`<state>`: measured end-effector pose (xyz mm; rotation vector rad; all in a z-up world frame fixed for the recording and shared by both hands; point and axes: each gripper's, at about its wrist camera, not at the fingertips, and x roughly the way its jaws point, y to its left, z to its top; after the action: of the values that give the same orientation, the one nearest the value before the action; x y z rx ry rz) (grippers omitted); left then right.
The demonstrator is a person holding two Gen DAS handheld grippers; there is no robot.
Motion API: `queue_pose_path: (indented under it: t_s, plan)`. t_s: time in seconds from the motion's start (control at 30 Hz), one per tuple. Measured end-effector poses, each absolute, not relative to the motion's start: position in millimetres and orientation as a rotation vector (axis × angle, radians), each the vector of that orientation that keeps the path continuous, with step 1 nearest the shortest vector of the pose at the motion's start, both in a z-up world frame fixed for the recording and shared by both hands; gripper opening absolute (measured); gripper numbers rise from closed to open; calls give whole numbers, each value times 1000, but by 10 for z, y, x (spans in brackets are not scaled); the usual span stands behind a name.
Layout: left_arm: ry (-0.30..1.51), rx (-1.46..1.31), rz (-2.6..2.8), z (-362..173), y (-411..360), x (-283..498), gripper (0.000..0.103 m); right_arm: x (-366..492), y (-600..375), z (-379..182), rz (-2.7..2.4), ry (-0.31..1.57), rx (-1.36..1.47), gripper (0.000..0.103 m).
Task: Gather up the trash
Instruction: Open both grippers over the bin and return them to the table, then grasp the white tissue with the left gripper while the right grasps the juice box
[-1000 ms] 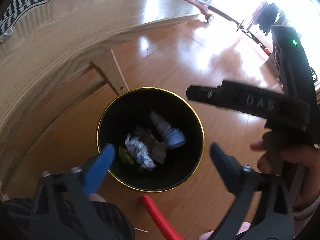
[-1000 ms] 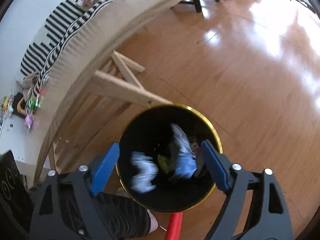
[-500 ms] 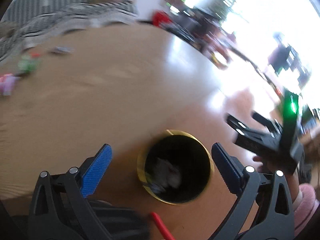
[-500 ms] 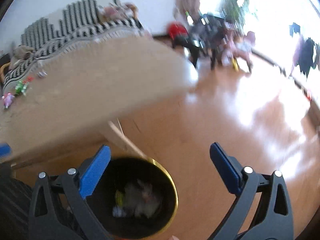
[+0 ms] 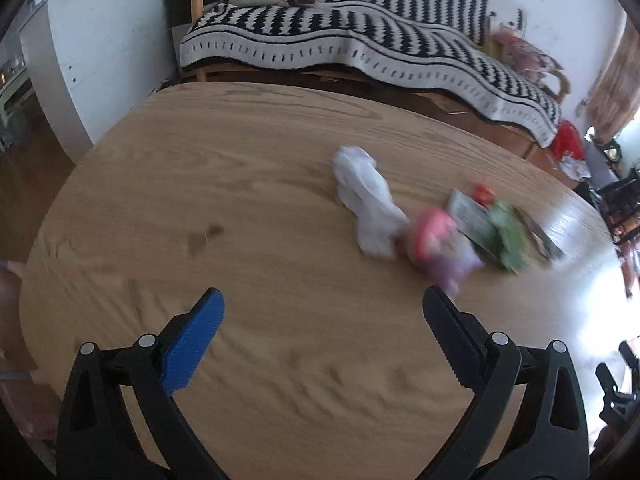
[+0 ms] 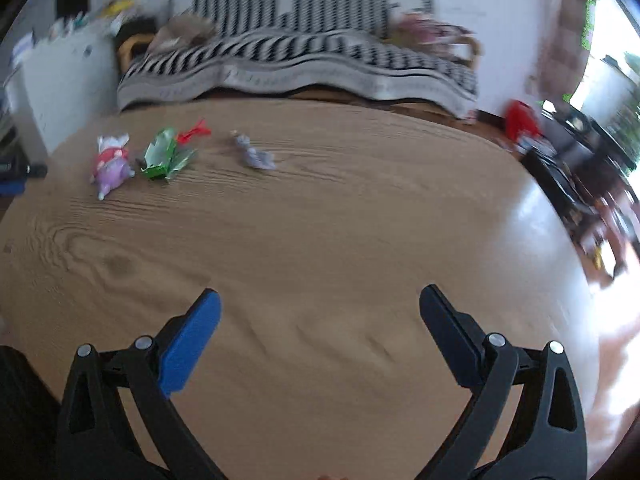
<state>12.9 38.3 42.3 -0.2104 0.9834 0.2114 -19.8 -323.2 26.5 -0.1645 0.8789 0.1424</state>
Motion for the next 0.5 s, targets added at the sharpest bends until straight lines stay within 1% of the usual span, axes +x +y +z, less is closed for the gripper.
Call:
queue_pose_path:
  t_s: [0.2,0.3,0.4,0.5]
  plan:
    - [1039,-100,190,208,363,794,96,710,-2728,133,194,935,-254,96]
    - [1058,-92,184,110,367,1136,96,1013,-2585,59,176,929,-290,96]
    - [1076,-36,179,-2,348,1368,96,1276,-2510,-129,177,958,-309,96]
    - [1117,-52,178,-179,438,1487,97,1463,-2515,-201,216,956,-238,96]
